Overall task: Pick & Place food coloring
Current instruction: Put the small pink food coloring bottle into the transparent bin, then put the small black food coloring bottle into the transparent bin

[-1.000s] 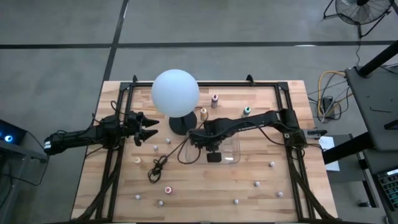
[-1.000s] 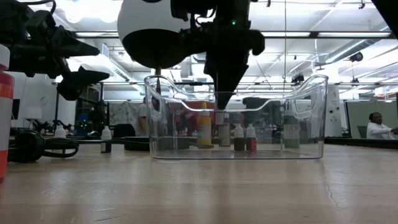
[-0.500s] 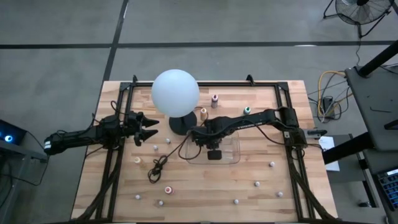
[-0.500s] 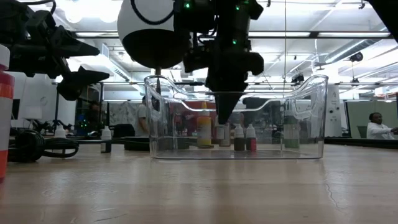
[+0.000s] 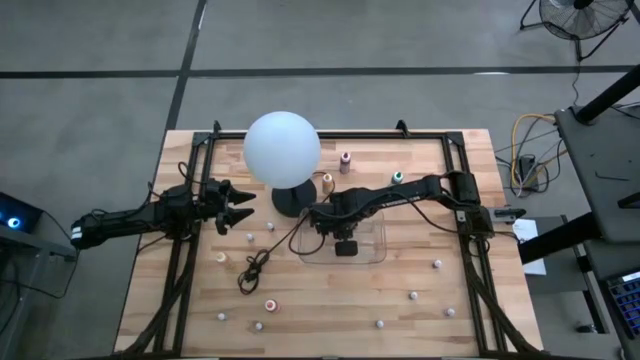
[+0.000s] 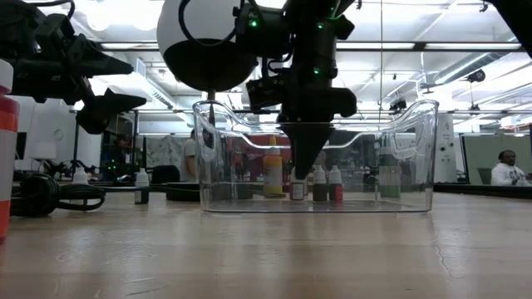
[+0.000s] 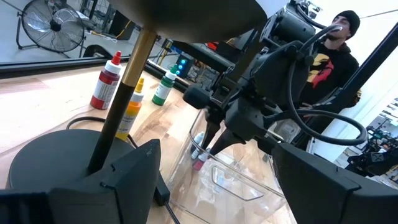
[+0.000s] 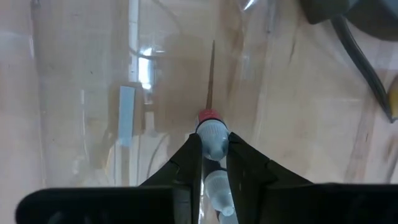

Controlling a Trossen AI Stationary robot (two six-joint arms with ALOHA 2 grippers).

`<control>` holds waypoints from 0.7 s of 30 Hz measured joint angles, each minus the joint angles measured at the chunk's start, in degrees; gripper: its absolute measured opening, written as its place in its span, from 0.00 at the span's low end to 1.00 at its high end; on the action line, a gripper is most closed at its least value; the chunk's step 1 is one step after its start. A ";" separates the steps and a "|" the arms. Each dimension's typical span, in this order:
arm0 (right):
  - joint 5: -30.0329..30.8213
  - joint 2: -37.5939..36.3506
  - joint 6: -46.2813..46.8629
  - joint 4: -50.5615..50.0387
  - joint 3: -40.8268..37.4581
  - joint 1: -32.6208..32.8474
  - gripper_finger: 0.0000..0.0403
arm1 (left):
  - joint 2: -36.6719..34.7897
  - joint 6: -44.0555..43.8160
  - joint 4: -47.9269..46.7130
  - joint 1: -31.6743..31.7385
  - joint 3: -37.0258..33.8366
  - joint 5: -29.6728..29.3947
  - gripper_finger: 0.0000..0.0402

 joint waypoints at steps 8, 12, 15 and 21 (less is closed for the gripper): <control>-0.01 0.00 1.04 -0.27 0.00 -0.55 0.21 | 0.00 0.02 0.02 0.00 0.00 0.00 0.70; 0.02 0.00 1.55 -0.59 0.00 -0.59 0.27 | 0.00 0.02 0.02 0.00 0.00 0.00 0.70; 0.02 0.00 1.55 -0.63 0.00 -0.57 0.31 | 0.00 0.02 0.02 0.02 0.00 0.00 0.70; 2.99 -0.07 3.05 -1.16 0.00 -0.55 0.39 | 0.00 0.01 0.02 0.01 0.00 0.00 0.70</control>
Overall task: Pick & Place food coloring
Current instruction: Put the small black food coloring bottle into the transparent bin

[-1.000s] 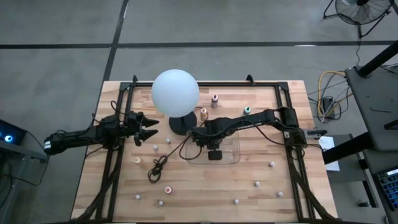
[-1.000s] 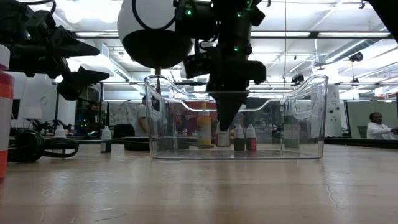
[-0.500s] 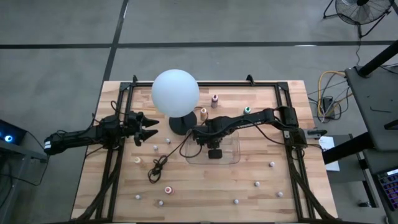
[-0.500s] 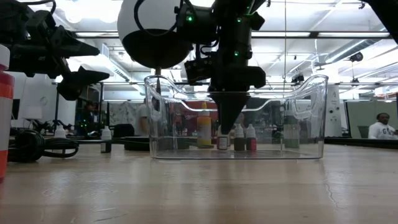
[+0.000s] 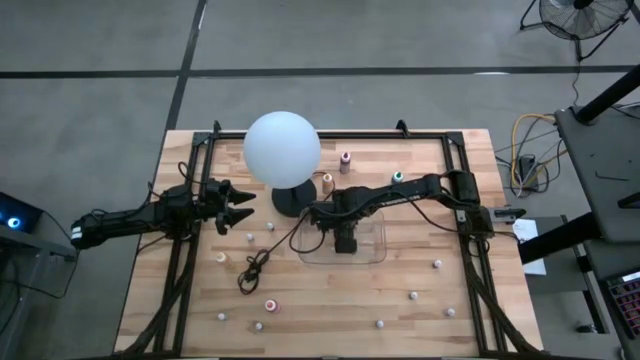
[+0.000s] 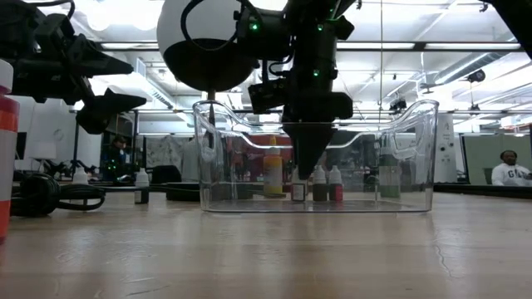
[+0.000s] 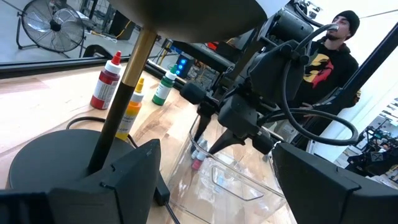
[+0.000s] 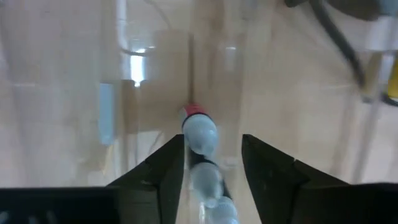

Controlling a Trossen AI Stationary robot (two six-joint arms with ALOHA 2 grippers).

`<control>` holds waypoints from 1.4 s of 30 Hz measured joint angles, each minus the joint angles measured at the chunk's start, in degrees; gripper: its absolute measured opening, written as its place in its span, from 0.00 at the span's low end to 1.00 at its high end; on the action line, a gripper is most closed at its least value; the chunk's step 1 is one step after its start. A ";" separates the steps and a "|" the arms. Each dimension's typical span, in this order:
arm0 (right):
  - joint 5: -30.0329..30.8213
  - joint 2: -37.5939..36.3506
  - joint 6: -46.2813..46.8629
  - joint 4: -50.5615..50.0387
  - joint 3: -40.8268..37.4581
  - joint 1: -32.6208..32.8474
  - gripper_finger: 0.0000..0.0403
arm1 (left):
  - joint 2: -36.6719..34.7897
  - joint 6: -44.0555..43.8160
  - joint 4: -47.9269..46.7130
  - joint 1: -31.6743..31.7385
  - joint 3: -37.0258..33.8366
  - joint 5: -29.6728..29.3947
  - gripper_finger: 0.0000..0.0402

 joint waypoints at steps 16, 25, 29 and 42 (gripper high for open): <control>1.57 -5.95 2.27 -3.76 1.87 0.01 0.56 | -0.02 0.00 0.00 0.00 0.00 -0.02 0.70; 2.09 -8.79 7.50 -12.28 5.38 0.00 0.62 | -0.02 -0.01 -0.01 -0.01 0.00 -0.02 0.70; 2.09 -9.94 10.84 -16.38 6.93 0.18 0.64 | -0.02 0.00 -0.04 0.00 0.00 -0.01 0.70; 1.64 -16.14 19.61 -26.42 9.49 5.61 0.73 | -0.02 -0.02 -0.09 0.01 0.00 -0.02 0.70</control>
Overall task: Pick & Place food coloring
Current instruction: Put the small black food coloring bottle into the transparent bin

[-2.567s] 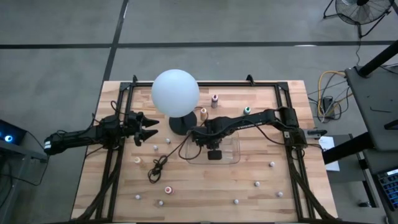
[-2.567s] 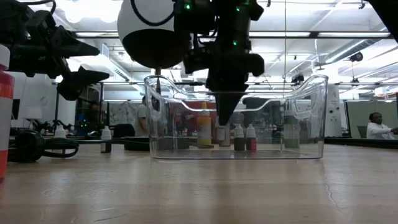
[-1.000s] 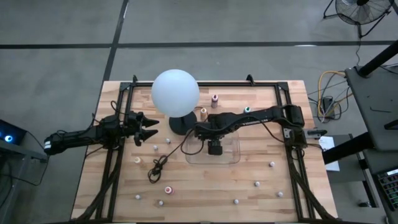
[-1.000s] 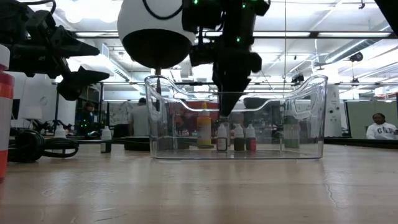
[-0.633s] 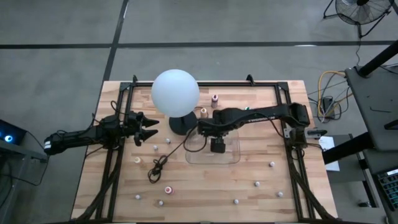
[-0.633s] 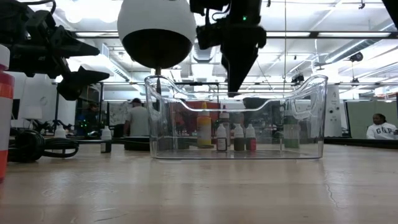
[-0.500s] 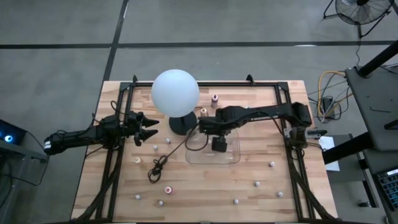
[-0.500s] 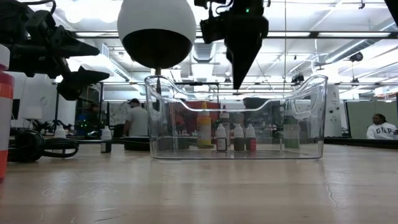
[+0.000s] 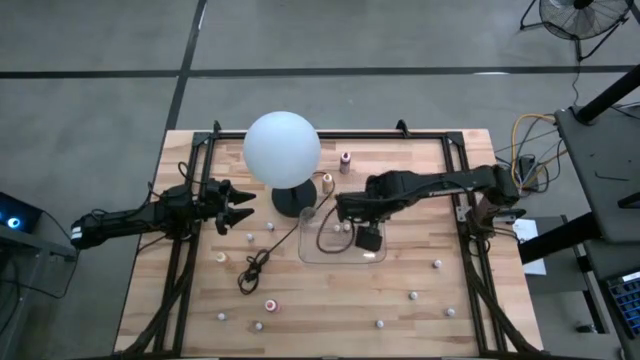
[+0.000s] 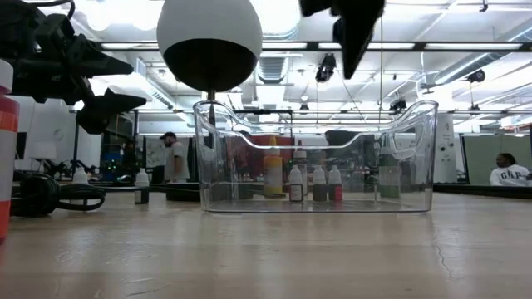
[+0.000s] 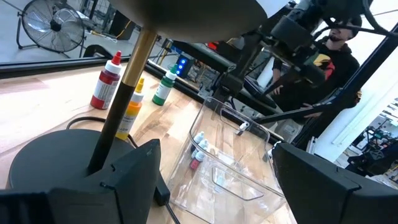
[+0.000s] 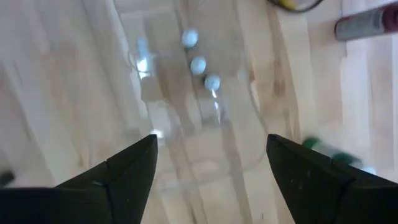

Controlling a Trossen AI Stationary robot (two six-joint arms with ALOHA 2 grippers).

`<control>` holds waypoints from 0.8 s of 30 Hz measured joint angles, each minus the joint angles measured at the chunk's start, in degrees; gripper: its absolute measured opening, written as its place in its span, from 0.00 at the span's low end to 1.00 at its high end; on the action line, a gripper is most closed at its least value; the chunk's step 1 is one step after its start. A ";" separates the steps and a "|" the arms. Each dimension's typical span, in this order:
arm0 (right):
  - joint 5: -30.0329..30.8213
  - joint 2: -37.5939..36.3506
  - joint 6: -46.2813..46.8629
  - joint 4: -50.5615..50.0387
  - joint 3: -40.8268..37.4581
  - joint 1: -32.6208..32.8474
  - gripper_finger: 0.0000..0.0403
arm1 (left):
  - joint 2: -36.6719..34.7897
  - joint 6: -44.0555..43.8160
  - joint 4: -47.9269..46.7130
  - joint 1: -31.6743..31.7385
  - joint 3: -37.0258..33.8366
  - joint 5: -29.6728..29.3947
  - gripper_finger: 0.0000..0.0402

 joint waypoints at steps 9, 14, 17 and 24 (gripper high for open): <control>-0.18 -5.75 5.11 -5.51 -1.04 8.26 0.77 | 0.00 0.02 -0.02 -0.02 0.00 0.00 0.70; -0.42 -10.12 12.70 -7.49 -5.04 13.14 0.80 | 0.00 0.02 -0.04 0.00 0.00 0.00 0.70; -0.58 -13.30 19.55 -7.59 -9.47 15.95 0.80 | 0.00 0.02 -0.04 -0.02 0.00 0.00 0.70; -0.87 -19.47 39.44 -7.51 -20.54 22.11 0.80 | 0.00 0.02 -0.04 -0.02 0.01 0.00 0.70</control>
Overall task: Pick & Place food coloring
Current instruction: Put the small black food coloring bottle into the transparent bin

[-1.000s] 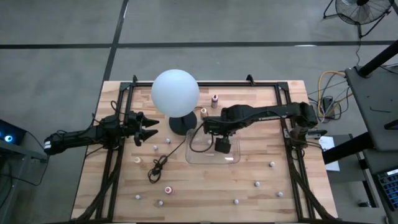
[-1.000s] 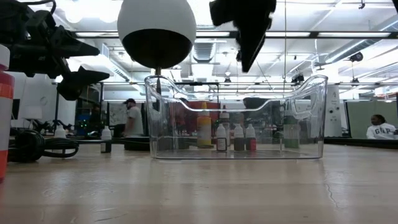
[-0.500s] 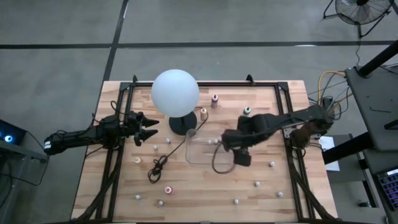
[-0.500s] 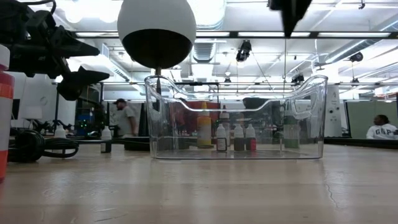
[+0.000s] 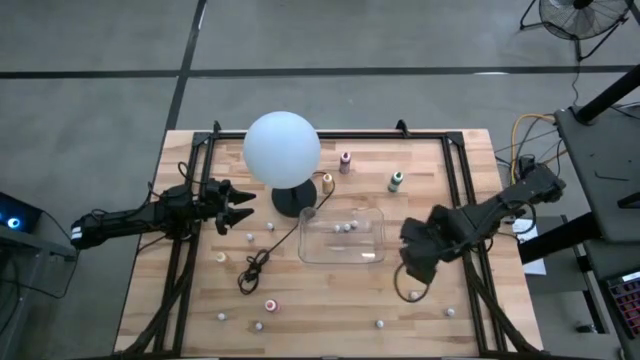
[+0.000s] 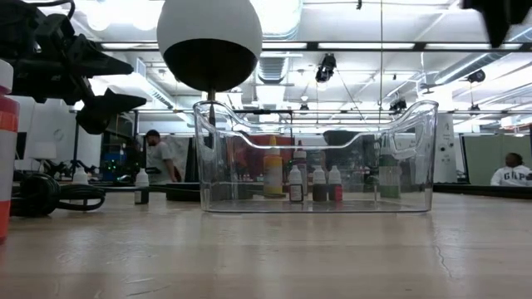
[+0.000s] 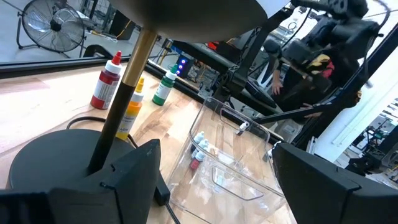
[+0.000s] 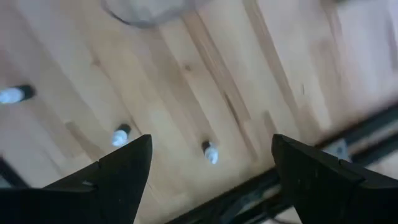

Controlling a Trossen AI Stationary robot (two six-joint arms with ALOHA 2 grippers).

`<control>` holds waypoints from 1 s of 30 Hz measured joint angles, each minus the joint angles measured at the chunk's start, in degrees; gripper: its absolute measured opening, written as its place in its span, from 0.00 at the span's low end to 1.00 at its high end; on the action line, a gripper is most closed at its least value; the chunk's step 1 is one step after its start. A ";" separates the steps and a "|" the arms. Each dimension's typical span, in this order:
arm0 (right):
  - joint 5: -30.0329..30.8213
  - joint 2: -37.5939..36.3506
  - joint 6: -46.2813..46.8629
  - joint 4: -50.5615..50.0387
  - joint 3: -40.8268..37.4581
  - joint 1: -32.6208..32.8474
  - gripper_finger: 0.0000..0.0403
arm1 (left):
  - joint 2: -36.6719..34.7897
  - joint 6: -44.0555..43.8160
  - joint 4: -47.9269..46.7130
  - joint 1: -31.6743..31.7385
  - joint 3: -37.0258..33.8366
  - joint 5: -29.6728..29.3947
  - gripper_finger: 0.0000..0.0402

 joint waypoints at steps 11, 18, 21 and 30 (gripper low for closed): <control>-1.44 -5.49 28.23 1.12 -13.14 5.41 0.83 | 0.00 -0.02 0.00 0.01 0.00 0.00 0.70; -2.78 -7.79 35.71 9.97 -20.77 7.53 0.83 | 0.00 -0.01 0.00 0.00 0.01 0.00 0.70; -3.05 -8.40 37.18 14.39 -24.26 8.10 0.83 | 0.00 -0.01 -0.02 0.01 0.00 0.00 0.70; -6.46 -9.54 37.83 20.98 -32.39 8.45 0.83 | 0.00 0.00 -0.02 0.01 0.01 0.00 0.70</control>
